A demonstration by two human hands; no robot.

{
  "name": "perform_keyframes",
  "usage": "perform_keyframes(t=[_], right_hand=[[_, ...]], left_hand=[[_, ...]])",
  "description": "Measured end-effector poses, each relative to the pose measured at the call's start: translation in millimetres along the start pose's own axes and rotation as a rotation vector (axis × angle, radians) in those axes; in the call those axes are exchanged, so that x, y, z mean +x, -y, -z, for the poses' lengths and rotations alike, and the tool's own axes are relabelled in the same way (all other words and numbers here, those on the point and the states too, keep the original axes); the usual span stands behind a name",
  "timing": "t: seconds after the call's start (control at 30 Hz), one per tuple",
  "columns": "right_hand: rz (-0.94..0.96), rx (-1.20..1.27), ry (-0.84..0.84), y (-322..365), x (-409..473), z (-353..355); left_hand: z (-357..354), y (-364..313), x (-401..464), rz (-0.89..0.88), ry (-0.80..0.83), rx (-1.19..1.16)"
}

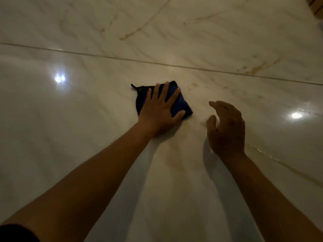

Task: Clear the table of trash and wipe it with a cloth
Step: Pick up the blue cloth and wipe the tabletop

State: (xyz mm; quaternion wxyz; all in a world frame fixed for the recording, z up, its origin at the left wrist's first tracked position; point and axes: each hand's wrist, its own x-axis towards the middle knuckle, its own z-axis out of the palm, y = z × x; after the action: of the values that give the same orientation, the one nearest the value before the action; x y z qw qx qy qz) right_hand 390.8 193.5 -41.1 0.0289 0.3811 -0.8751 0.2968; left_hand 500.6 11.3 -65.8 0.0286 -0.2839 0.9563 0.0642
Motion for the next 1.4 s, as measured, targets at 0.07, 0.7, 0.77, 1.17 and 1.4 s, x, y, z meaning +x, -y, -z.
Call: perform_keyframes(t=[0.07, 0.7, 0.77, 1.17, 1.4], right_hand=[[-0.033, 0.047, -0.05, 5.5, -33.1, 13.7], [0.1, -0.063, 0.263, -9.2, -250.1, 67.4], [0.118, -0.075, 0.277, -7.7, -259.5, 72.3], [0.233, -0.163, 0.458, -16.8, -287.0, 100.3], [0.225, -0.145, 0.453, -14.0, -283.8, 100.7]], left_hand=[[-3.5, -20.7, -67.3, -0.123, 0.009, -0.023], [-32.5, -109.9, -319.6, -0.016, 0.001, -0.056], [-36.6, -139.0, -395.7, -0.071, 0.038, -0.071], [-42.2, -79.1, -368.1, 0.405, 0.018, -0.016], [-56.5, -196.6, -490.9, 0.106, 0.009, -0.136]])
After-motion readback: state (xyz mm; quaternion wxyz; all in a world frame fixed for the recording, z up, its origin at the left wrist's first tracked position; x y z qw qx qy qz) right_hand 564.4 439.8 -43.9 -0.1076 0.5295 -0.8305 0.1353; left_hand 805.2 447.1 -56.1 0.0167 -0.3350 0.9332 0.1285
